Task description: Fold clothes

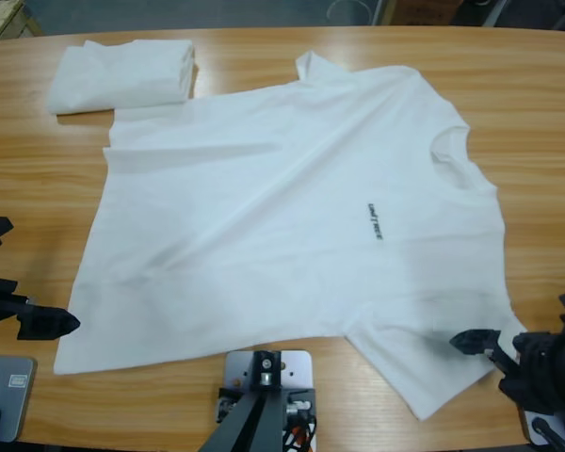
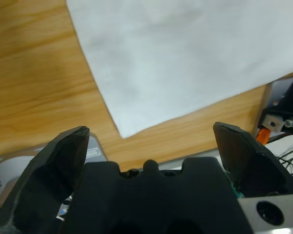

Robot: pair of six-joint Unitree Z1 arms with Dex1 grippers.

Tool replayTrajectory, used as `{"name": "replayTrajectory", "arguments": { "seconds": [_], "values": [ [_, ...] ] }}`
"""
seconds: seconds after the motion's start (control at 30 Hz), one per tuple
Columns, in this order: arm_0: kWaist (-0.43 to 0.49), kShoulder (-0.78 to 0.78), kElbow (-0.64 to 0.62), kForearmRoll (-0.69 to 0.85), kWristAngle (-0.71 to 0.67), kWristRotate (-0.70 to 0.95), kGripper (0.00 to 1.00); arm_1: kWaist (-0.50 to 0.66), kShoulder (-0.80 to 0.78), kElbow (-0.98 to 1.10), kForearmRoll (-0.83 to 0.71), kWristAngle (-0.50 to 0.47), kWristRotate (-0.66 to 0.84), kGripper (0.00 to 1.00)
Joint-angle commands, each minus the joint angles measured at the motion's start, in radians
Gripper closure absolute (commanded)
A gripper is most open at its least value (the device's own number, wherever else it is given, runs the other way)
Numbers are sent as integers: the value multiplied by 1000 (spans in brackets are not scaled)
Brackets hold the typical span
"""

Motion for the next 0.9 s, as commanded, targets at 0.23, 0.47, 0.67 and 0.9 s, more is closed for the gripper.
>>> {"name": "replayTrajectory", "arguments": {
  "seconds": [0.23, 0.47, 0.67, 0.9],
  "values": [
    [-9, 126, -28, 5, 1, 68, 0, 53, 135, 71, -132, -12, 70, 205],
    [-9, 137, -27, 5, 5, 67, 0, 67, 188, 89, -171, -3, 70, 395],
    [-9, 145, -26, 5, 5, 67, 0, 68, 207, 121, -226, -7, 58, 679],
    [-9, 143, -26, 6, 4, 64, 0, 68, 189, 121, -225, -43, 14, 1000]
  ]
}}
